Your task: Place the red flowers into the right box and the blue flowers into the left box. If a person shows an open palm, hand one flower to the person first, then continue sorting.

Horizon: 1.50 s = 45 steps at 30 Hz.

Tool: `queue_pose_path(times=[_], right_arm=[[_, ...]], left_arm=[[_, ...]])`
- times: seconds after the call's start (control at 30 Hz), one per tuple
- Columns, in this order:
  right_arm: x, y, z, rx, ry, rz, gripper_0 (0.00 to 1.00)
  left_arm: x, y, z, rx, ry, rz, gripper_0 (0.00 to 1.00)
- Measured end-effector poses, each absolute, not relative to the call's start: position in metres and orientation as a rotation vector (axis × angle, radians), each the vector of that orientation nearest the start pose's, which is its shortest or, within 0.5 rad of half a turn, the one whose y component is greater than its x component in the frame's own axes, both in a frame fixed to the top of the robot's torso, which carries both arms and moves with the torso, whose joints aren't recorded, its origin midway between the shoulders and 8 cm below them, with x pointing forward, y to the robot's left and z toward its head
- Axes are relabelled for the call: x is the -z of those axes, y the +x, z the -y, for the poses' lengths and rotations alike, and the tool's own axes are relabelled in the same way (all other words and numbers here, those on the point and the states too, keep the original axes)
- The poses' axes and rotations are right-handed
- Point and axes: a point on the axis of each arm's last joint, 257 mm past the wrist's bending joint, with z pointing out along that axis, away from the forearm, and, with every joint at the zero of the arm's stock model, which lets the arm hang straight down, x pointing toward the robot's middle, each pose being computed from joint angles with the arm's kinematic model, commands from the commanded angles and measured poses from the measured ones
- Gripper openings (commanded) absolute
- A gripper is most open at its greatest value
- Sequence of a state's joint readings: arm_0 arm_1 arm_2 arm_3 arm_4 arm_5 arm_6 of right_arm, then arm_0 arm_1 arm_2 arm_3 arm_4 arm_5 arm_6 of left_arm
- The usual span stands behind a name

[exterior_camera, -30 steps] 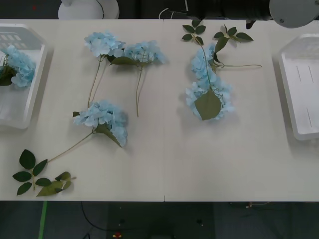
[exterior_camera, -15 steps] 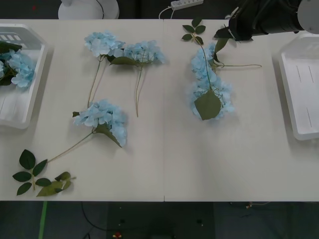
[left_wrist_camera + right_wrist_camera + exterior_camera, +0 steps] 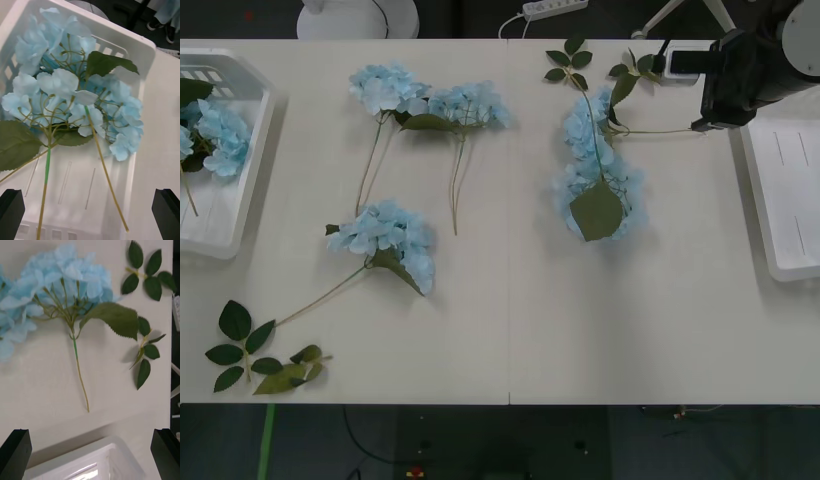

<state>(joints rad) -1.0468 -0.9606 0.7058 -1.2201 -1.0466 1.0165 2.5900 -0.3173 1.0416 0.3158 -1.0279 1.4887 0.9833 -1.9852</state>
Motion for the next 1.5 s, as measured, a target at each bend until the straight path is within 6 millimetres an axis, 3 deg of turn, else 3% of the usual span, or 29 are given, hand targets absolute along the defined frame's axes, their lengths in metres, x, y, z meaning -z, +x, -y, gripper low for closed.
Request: queue_pose_path(times=[0.1,0.3,0.4,0.5,0.73,0.83,1.03,1.1,1.23,1.37,1.5], right_arm=[[0.125,0.648,0.307,0.662,-1.707,-1.813,0.94],[0.149,0.659,0.31,0.775,-1.805,-1.795,0.93],[0.156,0.665,0.307,0.811,-1.819,-1.805,0.94],[0.163,0.67,0.306,0.846,-1.829,-1.823,0.94],[0.173,0.687,0.302,0.954,-1.837,-1.815,0.94],[0.177,0.695,0.301,1.004,-1.84,-1.79,0.94],[0.184,0.706,0.302,1.05,-1.813,-1.766,0.93],[0.184,0.709,0.304,1.068,-1.81,-1.761,0.94],[0.182,0.714,0.302,1.126,-1.827,-1.714,0.94],[0.183,0.72,0.293,1.149,-1.831,-1.662,0.94],[0.186,0.723,0.286,1.171,-1.843,-1.626,0.93]], left_arm=[[0.12,0.515,-0.557,0.358,-0.208,-2.13,1.0],[0.09,0.519,-0.5,0.313,0.021,-2.168,1.0],[0.079,0.521,-0.465,0.329,0.0,-2.183,1.0],[0.081,0.521,-0.43,0.402,-0.097,-2.216,1.0],[0.109,0.528,-0.39,0.327,-0.016,-2.276,1.0],[0.115,0.548,-0.367,0.308,-0.003,-2.287,1.0],[0.123,0.603,-0.317,0.392,-0.22,-2.268,1.0],[0.126,0.619,-0.303,0.4,-0.222,-2.245,1.0],[0.152,0.643,-0.279,0.392,-0.225,-2.256,1.0],[0.187,0.654,-0.26,0.308,-0.195,-2.322,1.0],[0.209,0.67,-0.246,0.243,-0.178,-2.316,1.0]])
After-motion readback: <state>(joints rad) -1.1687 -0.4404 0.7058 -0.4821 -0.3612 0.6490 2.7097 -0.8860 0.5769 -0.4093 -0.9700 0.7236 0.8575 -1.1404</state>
